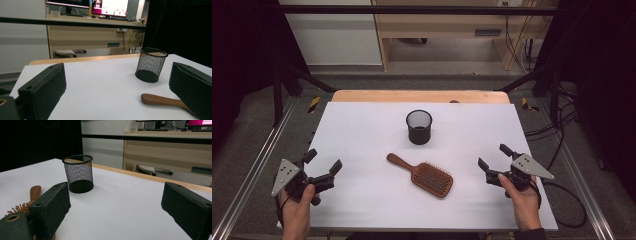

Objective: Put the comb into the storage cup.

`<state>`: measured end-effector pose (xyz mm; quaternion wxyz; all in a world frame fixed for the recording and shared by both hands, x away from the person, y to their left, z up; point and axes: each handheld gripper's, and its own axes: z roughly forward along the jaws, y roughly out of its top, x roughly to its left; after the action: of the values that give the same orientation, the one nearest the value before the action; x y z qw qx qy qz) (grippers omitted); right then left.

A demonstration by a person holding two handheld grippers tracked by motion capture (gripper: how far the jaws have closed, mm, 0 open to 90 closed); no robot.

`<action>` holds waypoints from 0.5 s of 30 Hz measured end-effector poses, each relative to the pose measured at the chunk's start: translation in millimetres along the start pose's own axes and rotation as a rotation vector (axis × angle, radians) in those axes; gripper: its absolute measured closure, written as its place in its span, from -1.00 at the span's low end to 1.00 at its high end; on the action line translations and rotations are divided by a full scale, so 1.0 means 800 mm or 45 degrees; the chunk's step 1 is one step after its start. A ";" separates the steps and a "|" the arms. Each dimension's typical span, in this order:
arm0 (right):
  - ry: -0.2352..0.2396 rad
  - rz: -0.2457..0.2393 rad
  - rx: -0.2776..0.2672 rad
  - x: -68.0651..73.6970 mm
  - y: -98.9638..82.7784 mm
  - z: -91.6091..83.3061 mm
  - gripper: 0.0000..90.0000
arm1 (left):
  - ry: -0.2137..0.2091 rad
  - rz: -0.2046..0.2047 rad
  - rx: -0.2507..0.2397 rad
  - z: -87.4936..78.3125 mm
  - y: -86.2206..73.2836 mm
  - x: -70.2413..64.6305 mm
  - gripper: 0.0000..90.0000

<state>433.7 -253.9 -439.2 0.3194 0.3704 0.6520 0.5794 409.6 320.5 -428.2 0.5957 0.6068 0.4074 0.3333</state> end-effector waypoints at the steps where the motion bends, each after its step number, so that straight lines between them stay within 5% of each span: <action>1: -0.003 0.008 0.003 0.000 0.000 0.000 -0.82 | -0.002 0.003 0.009 0.001 0.000 -0.001 -0.97; 15: -0.020 0.018 0.029 0.001 -0.001 0.003 -0.85 | -0.003 0.018 0.032 0.005 0.000 -0.008 -0.95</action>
<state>435.1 -252.3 -440.4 0.3161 0.3832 0.6533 0.5714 410.0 313.2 -427.9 0.5860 0.6175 0.4065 0.3316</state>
